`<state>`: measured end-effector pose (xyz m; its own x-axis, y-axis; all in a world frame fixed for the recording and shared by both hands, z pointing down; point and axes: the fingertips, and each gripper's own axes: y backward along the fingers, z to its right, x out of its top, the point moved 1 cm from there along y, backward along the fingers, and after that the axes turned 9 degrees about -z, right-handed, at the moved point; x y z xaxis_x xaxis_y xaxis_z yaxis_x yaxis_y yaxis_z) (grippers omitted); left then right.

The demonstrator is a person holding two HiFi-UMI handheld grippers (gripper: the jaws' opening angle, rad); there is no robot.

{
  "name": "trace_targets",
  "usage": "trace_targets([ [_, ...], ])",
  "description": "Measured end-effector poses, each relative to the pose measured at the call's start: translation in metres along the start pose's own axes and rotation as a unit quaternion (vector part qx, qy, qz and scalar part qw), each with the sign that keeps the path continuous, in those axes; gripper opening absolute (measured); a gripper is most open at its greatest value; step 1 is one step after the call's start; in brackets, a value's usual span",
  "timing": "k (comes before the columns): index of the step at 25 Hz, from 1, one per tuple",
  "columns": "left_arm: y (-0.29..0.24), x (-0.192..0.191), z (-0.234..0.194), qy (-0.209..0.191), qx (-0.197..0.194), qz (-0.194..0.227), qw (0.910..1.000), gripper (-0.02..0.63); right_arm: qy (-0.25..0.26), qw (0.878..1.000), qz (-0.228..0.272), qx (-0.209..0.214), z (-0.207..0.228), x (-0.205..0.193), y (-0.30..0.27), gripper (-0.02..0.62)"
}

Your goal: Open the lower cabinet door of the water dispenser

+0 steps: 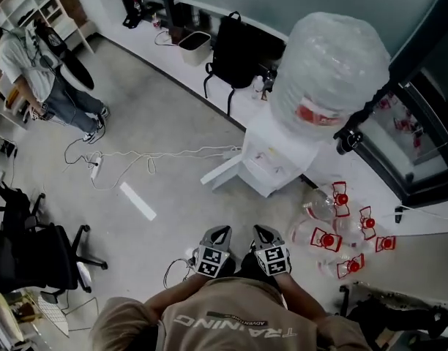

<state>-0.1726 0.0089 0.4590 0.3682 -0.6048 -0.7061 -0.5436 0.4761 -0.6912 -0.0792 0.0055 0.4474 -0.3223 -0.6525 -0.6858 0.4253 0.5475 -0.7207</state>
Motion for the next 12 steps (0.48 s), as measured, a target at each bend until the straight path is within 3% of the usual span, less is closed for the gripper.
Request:
trace_targets([
  [4, 0.014, 0.033, -0.004, -0.026, 0.015, 0.020, 0.9994, 0.007, 0.005, 0.999, 0.045, 0.002, 0.009, 0.026, 0.028, 0.008],
  [9, 0.031, 0.101, -0.014, -0.019, 0.053, 0.073, 0.9957, 0.008, 0.100, 0.992, 0.080, -0.001, 0.019, 0.068, 0.065, 0.008],
  [12, 0.042, 0.151, -0.013, -0.028, 0.075, 0.118, 0.9897, 0.008, 0.126, 0.986, 0.111, 0.002, 0.028, 0.100, 0.086, 0.009],
])
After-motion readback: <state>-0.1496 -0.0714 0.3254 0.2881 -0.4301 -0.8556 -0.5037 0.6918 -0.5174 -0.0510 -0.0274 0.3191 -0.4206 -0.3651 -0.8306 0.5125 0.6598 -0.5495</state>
